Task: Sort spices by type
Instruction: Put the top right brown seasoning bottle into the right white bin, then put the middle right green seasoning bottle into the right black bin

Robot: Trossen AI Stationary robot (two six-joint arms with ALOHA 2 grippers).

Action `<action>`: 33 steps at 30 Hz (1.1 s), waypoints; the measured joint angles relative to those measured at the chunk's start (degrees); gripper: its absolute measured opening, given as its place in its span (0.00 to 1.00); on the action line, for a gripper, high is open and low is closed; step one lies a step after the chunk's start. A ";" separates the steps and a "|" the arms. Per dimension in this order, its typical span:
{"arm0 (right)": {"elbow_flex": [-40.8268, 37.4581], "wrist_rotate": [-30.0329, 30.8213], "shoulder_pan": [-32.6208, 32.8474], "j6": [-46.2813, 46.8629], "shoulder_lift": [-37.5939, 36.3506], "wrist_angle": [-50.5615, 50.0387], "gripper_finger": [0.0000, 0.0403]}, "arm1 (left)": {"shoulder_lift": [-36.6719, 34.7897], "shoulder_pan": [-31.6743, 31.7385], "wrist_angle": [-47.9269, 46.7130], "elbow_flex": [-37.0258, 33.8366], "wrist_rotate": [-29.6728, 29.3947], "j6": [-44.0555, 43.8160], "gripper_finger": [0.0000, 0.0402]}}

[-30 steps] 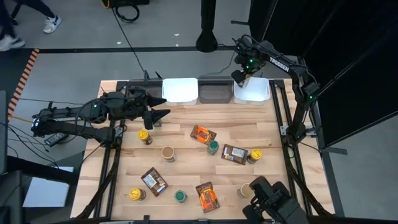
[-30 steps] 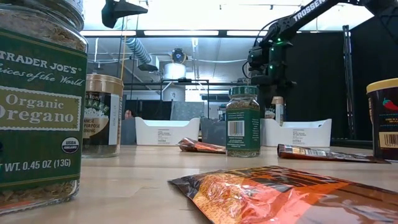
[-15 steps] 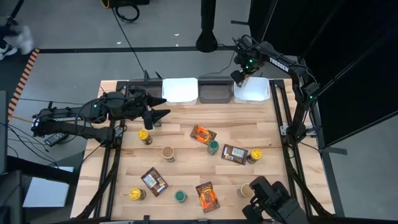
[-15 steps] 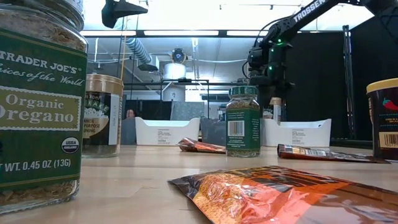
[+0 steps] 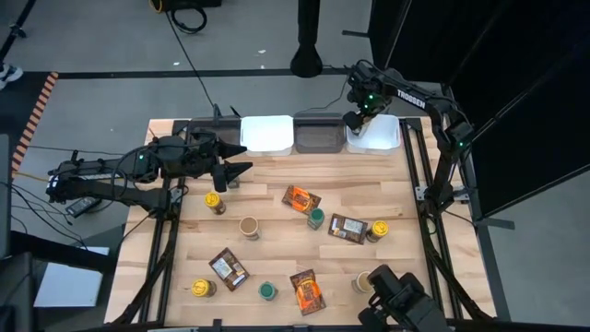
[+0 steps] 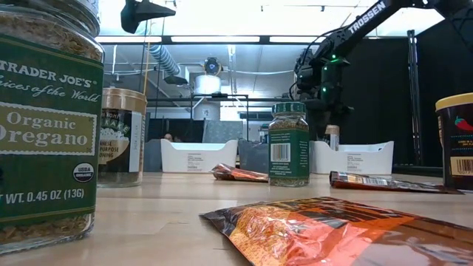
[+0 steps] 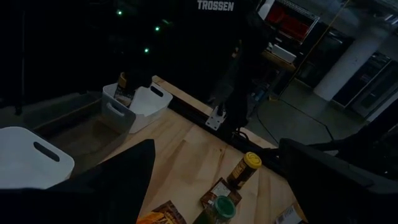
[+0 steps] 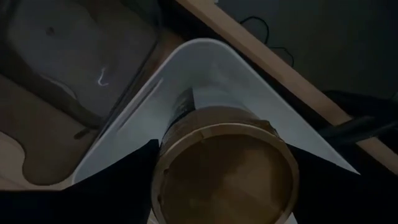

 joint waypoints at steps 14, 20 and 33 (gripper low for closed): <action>-0.41 -0.18 0.27 -0.81 0.00 1.76 0.82 | 0.00 0.00 -0.04 0.00 0.00 0.00 0.87; -0.41 -0.07 0.29 -0.99 -0.01 1.64 0.84 | 0.00 0.01 -0.04 0.00 0.00 0.09 0.87; 8.49 -0.34 1.14 -4.87 -8.12 -13.65 0.79 | -0.02 0.01 -0.04 0.00 0.01 0.20 0.87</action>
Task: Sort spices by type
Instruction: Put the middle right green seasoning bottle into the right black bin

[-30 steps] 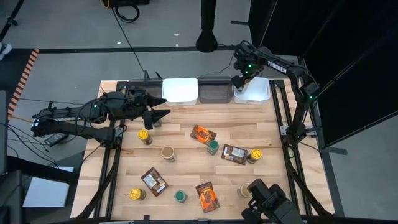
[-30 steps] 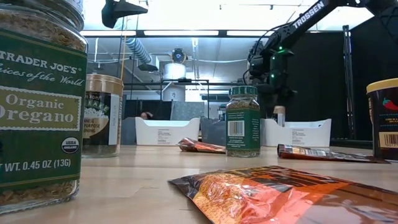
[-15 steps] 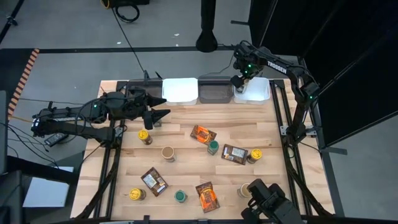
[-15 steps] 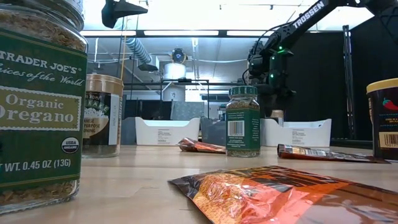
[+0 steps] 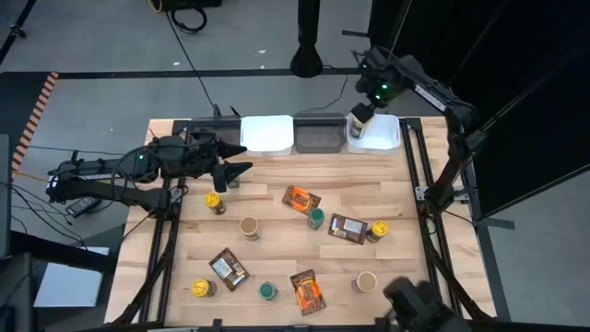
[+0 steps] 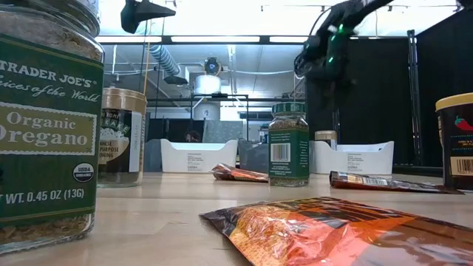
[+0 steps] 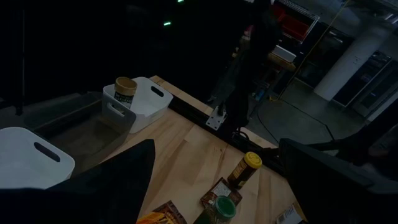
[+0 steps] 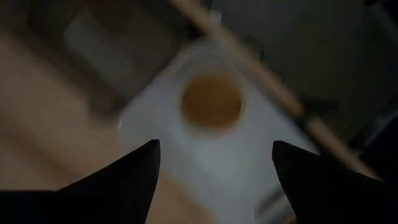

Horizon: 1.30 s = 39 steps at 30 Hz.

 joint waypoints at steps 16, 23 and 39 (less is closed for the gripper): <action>-25.26 -1.71 30.88 28.32 -33.77 -1.71 0.76 | 0.00 0.01 0.07 0.00 2.11 1.49 0.87; -27.25 -1.28 46.50 30.57 -23.79 15.28 0.73 | 0.00 0.00 0.07 0.00 2.19 1.38 0.87; -11.28 -5.63 53.43 17.95 -1.81 15.06 0.83 | 0.00 -0.01 0.02 0.00 5.67 1.50 0.87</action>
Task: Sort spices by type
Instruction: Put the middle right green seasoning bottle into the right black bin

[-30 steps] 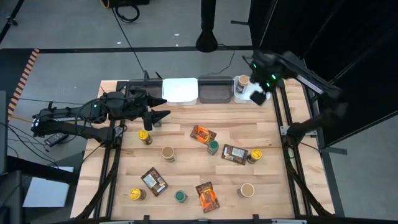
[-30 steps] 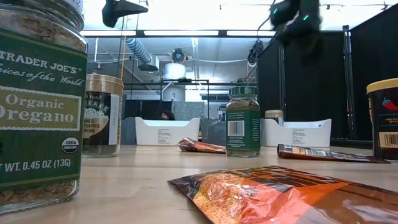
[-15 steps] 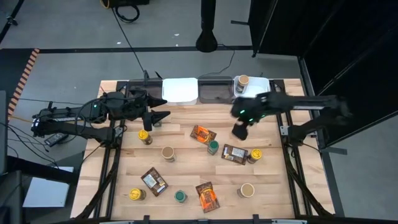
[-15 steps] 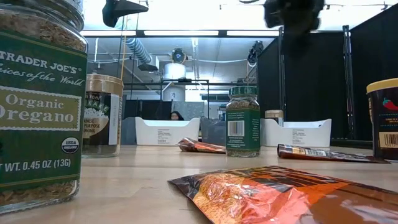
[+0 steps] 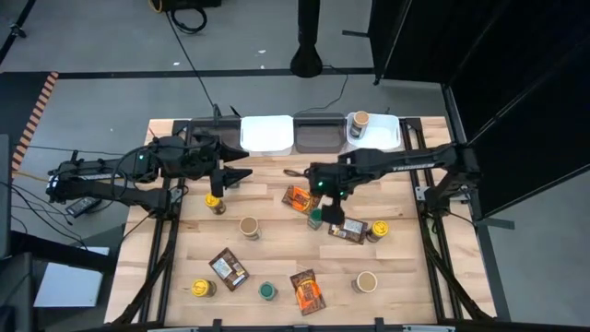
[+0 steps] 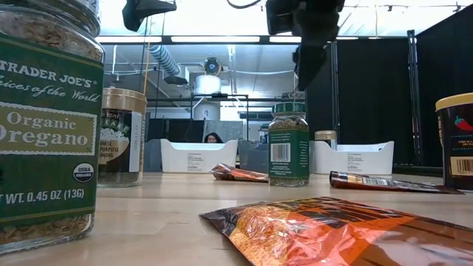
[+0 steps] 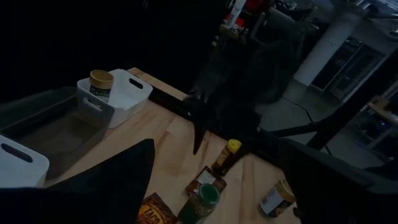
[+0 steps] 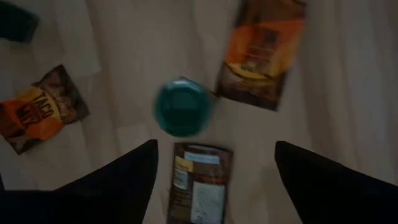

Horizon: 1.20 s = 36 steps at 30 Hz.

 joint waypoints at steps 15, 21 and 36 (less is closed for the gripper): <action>2.64 0.03 2.68 1.34 8.82 1.30 0.95 | 0.00 0.00 -0.52 -0.02 2.53 1.53 0.87; 2.65 0.85 2.77 1.51 10.28 2.85 0.94 | 0.00 0.00 -0.98 -0.02 2.55 1.55 0.87; 2.63 2.88 2.75 2.45 12.73 4.02 0.88 | 0.00 -0.09 -1.79 -0.04 3.01 1.53 0.87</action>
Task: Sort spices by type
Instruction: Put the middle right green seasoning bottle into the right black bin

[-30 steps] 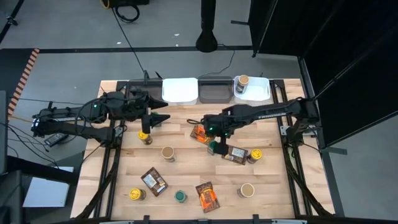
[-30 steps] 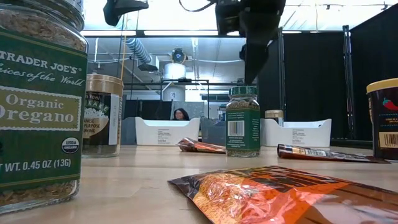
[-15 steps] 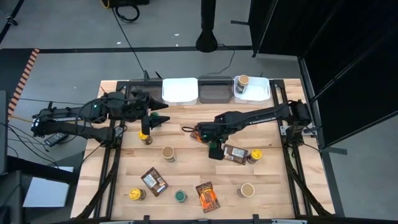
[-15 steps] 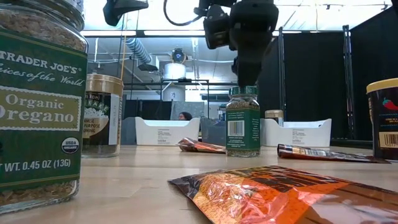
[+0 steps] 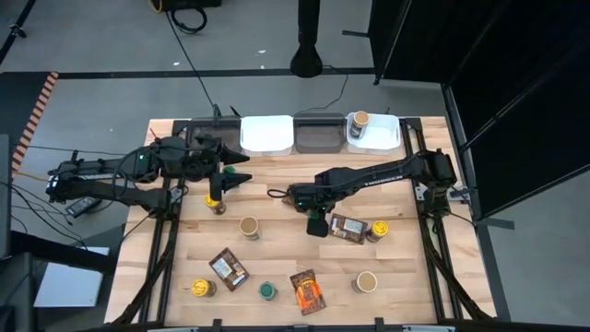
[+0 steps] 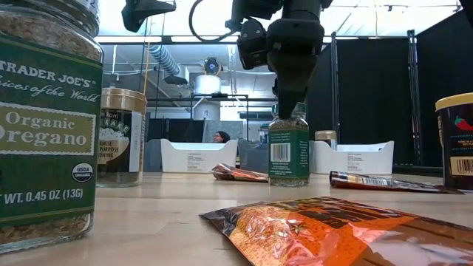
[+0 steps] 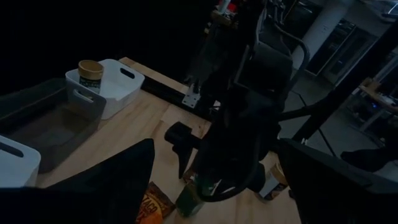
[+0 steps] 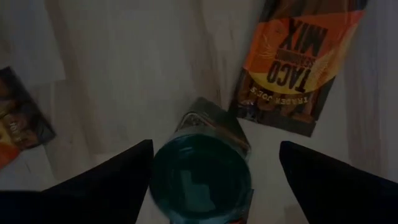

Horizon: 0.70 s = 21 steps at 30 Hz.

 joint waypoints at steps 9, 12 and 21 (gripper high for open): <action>-0.02 0.12 0.04 0.52 0.00 -0.11 0.78 | 0.00 0.00 -0.02 0.00 0.00 0.00 0.87; -0.02 0.11 0.04 1.20 0.00 -0.11 0.72 | 0.00 0.00 -0.02 0.00 0.00 0.00 0.87; 0.09 0.16 0.07 2.24 -0.20 -0.98 0.52 | 0.00 0.00 0.00 0.00 0.00 0.00 0.87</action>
